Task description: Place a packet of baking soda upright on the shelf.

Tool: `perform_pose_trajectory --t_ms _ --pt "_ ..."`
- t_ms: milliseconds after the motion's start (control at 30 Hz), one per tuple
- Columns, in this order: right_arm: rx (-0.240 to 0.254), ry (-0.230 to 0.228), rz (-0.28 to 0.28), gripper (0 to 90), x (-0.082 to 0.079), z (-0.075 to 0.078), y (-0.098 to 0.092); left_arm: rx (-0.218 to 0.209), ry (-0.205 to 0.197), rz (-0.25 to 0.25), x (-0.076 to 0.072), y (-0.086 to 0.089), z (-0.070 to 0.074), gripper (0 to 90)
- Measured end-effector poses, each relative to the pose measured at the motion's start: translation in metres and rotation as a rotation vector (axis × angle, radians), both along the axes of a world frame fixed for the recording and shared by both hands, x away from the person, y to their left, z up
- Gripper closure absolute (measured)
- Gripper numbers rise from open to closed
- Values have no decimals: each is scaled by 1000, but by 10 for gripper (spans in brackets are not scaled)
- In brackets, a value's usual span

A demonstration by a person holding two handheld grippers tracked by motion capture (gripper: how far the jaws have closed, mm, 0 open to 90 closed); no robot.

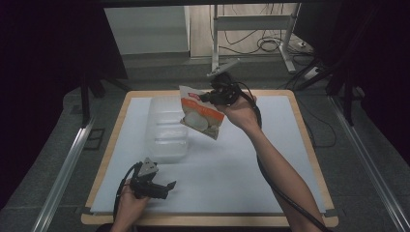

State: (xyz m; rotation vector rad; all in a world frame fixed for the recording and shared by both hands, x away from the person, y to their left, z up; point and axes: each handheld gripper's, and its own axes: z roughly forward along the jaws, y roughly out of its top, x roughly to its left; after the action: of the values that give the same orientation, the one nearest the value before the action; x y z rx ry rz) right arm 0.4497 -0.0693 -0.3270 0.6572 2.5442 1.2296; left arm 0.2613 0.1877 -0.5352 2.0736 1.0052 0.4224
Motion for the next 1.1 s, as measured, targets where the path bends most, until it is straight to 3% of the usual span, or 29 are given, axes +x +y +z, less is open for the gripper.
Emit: perform_pose_trajectory --t_ms 467,1100 --pt "31 -11 5 894 21 8 35 -4 -1 -3 0 -1 0 3" --pt "46 0 17 894 38 4 83 -9 -1 -9 0 -1 0 3"
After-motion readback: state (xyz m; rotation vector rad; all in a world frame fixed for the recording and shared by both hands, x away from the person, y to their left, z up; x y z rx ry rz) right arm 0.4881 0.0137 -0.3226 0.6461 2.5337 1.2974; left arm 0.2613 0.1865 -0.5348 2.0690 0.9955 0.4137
